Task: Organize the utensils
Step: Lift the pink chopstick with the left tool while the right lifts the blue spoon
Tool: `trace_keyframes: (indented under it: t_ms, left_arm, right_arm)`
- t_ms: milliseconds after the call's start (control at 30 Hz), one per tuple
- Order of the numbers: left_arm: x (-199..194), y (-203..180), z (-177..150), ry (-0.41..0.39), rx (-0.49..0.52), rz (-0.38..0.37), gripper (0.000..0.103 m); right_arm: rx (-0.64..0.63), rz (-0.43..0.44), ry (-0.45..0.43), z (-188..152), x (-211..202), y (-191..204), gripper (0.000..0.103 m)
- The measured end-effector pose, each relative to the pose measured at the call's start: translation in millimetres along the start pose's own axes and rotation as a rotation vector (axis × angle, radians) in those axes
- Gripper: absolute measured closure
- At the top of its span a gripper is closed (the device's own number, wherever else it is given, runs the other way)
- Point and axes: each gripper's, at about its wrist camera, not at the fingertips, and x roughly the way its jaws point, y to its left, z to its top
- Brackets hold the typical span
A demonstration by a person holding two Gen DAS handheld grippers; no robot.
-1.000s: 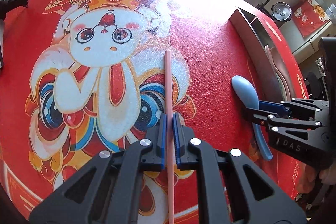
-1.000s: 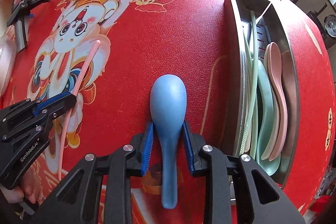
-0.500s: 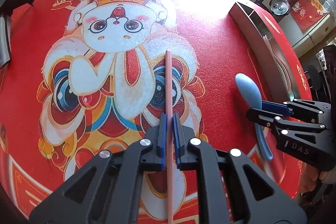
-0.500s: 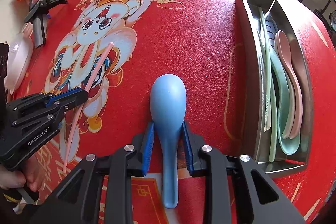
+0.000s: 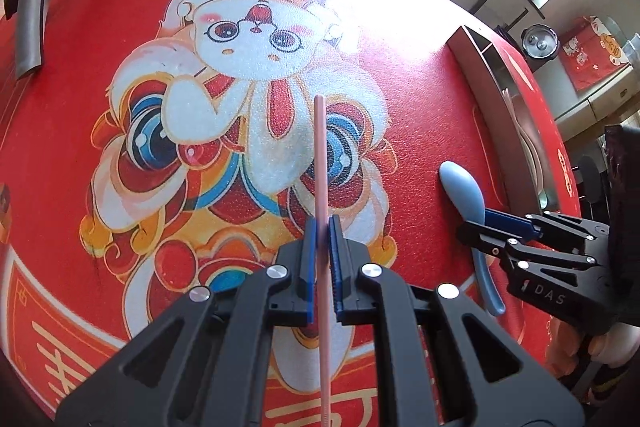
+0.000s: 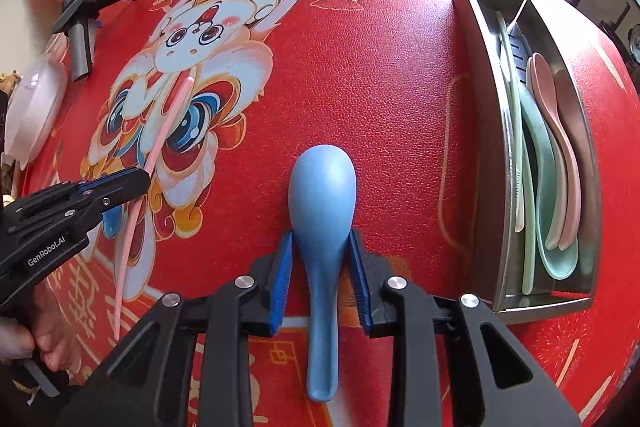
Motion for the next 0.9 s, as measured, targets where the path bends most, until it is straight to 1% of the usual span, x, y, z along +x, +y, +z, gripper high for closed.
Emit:
trace_keyframes:
  t_ms: [67,167,233,333,367,433,467,533,567,667,700,800,900]
  left_arm:
    - [1,-1,1,0.001,-0.001,0.000,0.092]
    - [0,-3,-3,0.002,0.002,-0.006,0.092]
    - [0,-4,-6,0.006,0.008,-0.010,0.092]
    - [0,-7,-9,0.006,0.010,-0.015,0.092]
    - [0,-8,-9,0.004,0.010,-0.015,0.092]
    - [-1,-10,-9,0.001,0.009,-0.018,0.092]
    - [-1,-10,-8,-0.002,0.009,-0.017,0.092]
    - [-2,-12,-9,-0.002,0.013,-0.014,0.092]
    - [-2,-13,-9,-0.003,0.014,-0.012,0.092]
    - [-4,-13,-9,-0.008,0.011,-0.013,0.092]
    - [-4,-13,-9,-0.011,0.014,-0.011,0.092]
    - [-6,-12,-11,-0.015,0.011,-0.011,0.092]
    - [-6,-8,-14,-0.012,-0.003,-0.012,0.092]
  right_arm:
    - [0.006,0.018,0.002,-2,-2,-3,0.063]
    - [0.003,0.041,0.004,-11,-4,-9,0.062]
    - [-0.014,0.055,-0.013,-16,-7,-11,0.063]
    - [-0.058,0.042,-0.031,-18,-7,-10,0.068]
    - [-0.059,0.035,-0.038,-17,-7,-10,0.072]
    - [-0.036,0.054,-0.043,-14,-6,-15,0.076]
    - [-0.027,0.061,-0.047,-12,-6,-17,0.081]
    - [-0.022,0.075,-0.051,-11,-4,-20,0.083]
    - [-0.029,0.069,-0.047,-10,-4,-19,0.084]
    - [-0.041,0.086,-0.034,-10,-5,-11,0.092]
    - [-0.064,0.079,-0.040,-10,-5,-5,0.097]
    - [-0.126,0.058,-0.038,-14,-4,14,0.097]
    - [-0.137,0.026,-0.034,-13,-3,21,0.097]
